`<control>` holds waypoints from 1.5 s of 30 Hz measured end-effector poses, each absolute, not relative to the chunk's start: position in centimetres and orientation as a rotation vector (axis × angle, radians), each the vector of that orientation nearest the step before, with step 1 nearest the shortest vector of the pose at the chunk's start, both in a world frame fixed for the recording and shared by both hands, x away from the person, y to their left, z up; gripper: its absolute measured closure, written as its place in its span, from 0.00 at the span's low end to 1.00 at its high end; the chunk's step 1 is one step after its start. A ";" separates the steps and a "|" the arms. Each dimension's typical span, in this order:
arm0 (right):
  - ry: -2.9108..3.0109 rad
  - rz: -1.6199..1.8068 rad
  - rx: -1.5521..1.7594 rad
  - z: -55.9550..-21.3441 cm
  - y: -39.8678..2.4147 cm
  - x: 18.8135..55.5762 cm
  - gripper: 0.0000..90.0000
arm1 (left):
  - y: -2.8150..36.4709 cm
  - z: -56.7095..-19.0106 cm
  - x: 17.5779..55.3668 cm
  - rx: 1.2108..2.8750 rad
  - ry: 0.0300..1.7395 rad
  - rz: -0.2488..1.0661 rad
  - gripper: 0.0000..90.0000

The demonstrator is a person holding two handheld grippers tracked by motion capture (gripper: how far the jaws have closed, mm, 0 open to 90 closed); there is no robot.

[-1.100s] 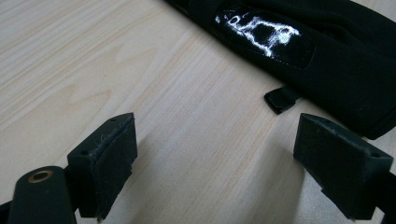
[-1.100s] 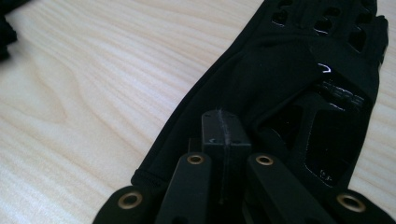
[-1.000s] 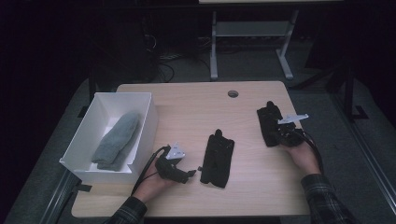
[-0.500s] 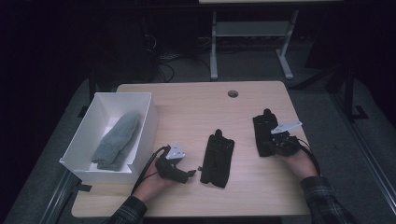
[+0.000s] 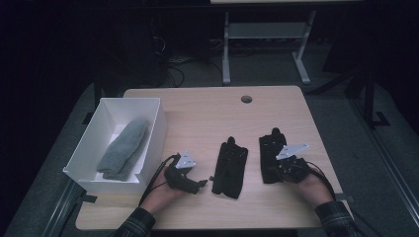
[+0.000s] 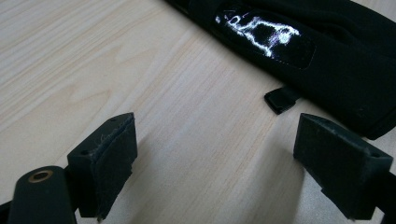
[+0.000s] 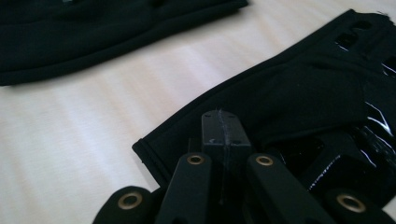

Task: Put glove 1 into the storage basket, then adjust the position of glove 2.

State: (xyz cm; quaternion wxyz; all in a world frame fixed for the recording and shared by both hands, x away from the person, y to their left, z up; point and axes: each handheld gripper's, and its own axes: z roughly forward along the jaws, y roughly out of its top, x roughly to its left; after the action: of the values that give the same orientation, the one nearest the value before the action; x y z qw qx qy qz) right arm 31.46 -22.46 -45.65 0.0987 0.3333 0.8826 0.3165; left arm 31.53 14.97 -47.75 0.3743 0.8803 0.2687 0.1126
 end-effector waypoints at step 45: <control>2.598 0.989 0.964 -44.7 -24.2 29.7 1.00 | 14.9 -47.8 31.6 2.252 0.692 0.288 0.14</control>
State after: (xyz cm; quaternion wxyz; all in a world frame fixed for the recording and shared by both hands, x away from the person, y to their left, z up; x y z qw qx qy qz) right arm 29.75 -24.17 -44.75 0.0997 0.3262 0.8785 0.3344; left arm 31.55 14.94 -47.75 0.3745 0.8798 0.2703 0.1124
